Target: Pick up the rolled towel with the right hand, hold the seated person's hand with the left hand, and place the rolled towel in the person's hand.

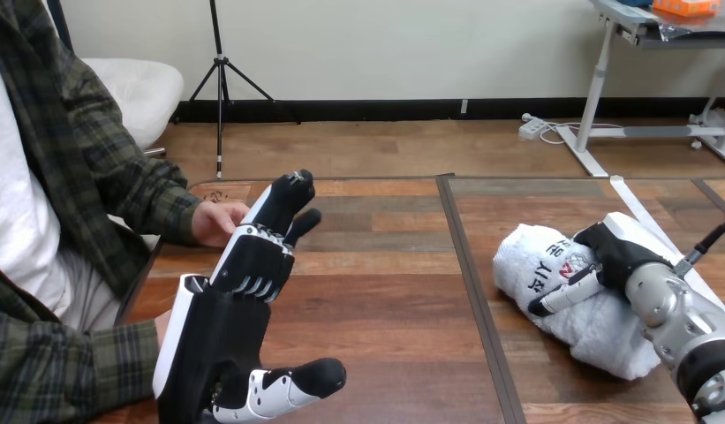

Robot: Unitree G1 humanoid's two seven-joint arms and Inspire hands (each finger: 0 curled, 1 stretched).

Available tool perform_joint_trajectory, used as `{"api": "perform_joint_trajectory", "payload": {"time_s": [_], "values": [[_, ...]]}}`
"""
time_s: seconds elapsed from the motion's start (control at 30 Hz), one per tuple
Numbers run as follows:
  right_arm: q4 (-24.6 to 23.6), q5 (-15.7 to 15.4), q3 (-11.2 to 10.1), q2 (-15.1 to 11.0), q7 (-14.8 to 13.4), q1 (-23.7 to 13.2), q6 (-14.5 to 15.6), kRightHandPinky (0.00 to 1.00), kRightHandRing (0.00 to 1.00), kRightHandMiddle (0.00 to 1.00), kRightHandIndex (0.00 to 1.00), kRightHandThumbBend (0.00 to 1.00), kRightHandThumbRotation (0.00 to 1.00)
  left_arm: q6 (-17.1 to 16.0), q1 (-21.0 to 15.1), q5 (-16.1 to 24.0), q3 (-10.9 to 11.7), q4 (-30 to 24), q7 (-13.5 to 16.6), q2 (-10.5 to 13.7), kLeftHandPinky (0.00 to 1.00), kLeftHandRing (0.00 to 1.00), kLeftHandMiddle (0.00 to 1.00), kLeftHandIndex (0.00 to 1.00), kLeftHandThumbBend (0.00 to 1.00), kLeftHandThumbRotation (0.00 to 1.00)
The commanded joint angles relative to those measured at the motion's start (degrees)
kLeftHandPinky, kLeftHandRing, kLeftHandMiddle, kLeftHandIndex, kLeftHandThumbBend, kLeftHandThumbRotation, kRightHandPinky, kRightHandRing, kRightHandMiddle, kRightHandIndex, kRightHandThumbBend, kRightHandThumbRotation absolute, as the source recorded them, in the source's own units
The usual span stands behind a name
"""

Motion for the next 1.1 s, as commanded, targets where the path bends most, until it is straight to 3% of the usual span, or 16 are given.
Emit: {"api": "perform_joint_trajectory", "payload": {"time_s": [0.0,0.23,0.33,0.43,0.5,0.7,0.8,1.07], "values": [[0.63,2.23,-2.02,1.48,1.54,2.34,-1.33,0.45,0.54,0.56,0.41,0.9,0.0,-0.99,-2.5,0.88,0.65,-1.38,0.69,0.13,0.89,0.94,0.93,0.9,1.0,0.49],[-0.15,5.21,-4.83,1.66,0.89,2.32,-2.56,0.44,0.53,0.55,0.4,0.91,0.0,0.33,-2.26,-0.86,-0.09,-2.23,0.34,0.54,0.89,0.93,0.93,0.9,1.0,0.48],[-0.47,6.73,-6.4,1.88,0.92,2.06,-2.29,0.5,0.59,0.58,0.39,0.92,0.0,0.7,-2.18,-1.04,-0.17,-2.57,0.36,0.68,0.89,0.94,0.93,0.9,1.0,0.47],[-0.93,8.64,-8.12,2.02,1.27,1.91,-2.65,0.43,0.53,0.55,0.39,0.92,0.0,0.65,-2.2,-0.75,0.13,-2.57,0.59,0.79,0.89,0.94,0.93,0.9,1.0,0.47],[-1.17,9.22,-8.59,1.97,1.54,1.88,-3.18,0.35,0.43,0.51,0.4,0.91,0.0,0.39,-2.24,-0.28,0.48,-2.44,0.84,0.81,0.89,0.93,0.92,0.9,1.0,0.48],[-2.31,12.17,-11.02,1.89,1.91,1.82,-5.06,0.26,0.33,0.47,0.39,0.89,0.0,0.61,-2.35,-0.72,0.66,-2.35,0.65,1.41,0.89,0.93,0.92,0.9,1.0,0.48],[-2.87,14.72,-13.06,2.05,3.18,1.88,-6.38,0.22,0.28,0.43,0.38,0.88,0.0,0.93,-2.27,-0.57,0.96,-2.44,0.74,1.87,0.89,0.93,0.92,0.9,1.0,0.49],[-4.4,22.87,-19.22,2.34,10.24,2.48,-10.4,0.19,0.24,0.32,0.34,0.85,0.0,2.92,-1.85,-1.4,1.05,-3.18,0.63,2.87,0.9,0.93,0.93,0.9,1.0,0.49]]}}
